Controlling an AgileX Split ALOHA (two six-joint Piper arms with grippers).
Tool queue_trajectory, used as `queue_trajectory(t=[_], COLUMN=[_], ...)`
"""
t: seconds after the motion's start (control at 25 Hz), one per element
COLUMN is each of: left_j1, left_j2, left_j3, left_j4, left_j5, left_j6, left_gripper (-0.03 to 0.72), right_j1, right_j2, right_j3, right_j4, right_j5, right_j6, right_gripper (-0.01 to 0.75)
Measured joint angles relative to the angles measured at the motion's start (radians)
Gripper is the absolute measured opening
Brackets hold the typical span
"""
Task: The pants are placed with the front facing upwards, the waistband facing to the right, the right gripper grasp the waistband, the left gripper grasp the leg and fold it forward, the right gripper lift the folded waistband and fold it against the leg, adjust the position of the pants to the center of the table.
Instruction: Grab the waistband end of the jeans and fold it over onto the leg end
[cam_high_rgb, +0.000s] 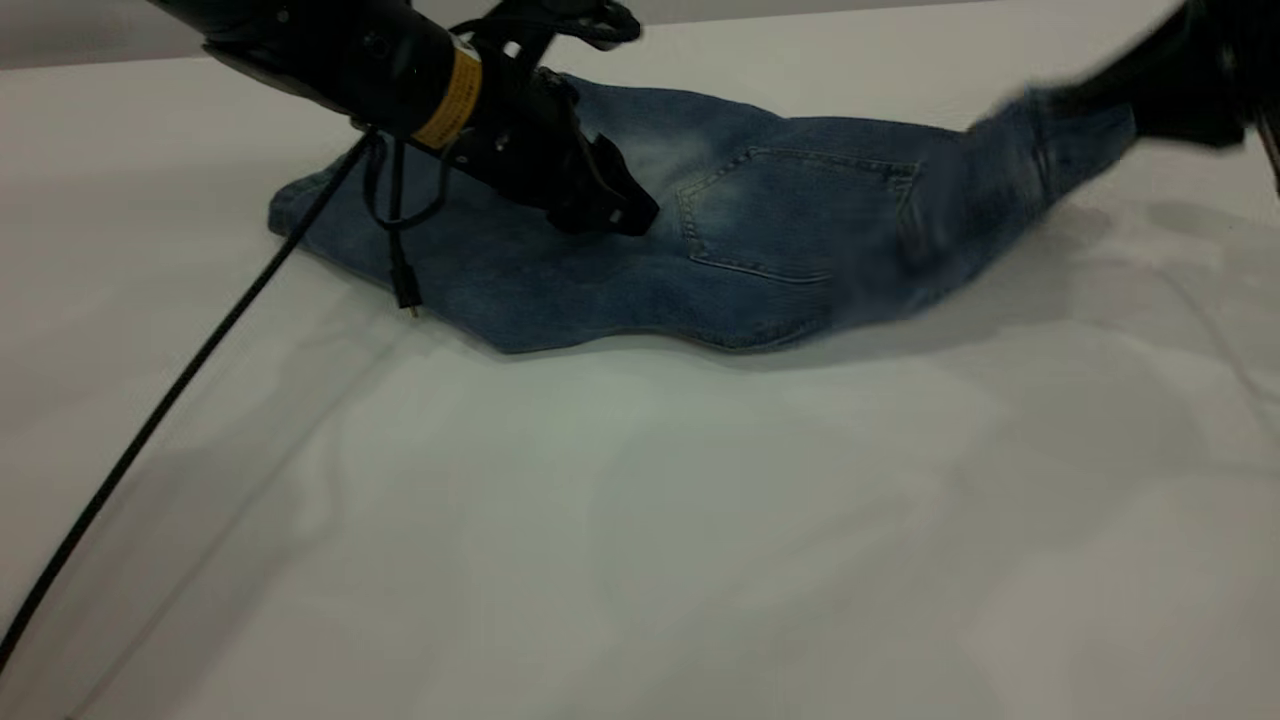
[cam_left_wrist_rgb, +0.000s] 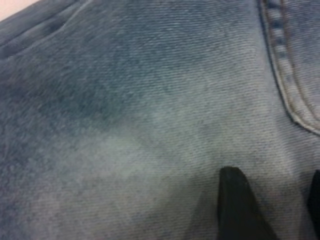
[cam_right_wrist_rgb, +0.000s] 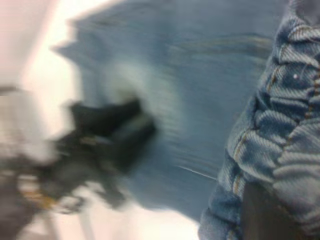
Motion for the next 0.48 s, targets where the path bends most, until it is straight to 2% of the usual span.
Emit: queue_trajectory(t=[0.36,0.48], left_j1=[-0.1,-0.13], left_j2=[0.002,0.003], left_j3=[0.0,0.0], left_j4=[0.006,0.006], left_j5=[-0.012,-0.013], left_j6=[0.0,-0.001], left_gripper=[0.326,0.324], right_j1=[0.013,0.037], right_j2=[-0.018,-0.023], right_j3=[-0.068,-0.075], right_j4=[0.164,0.175], right_j5=[0.309,0.323], right_j6=[-0.032,-0.035], right_gripper=[0.047,0.047])
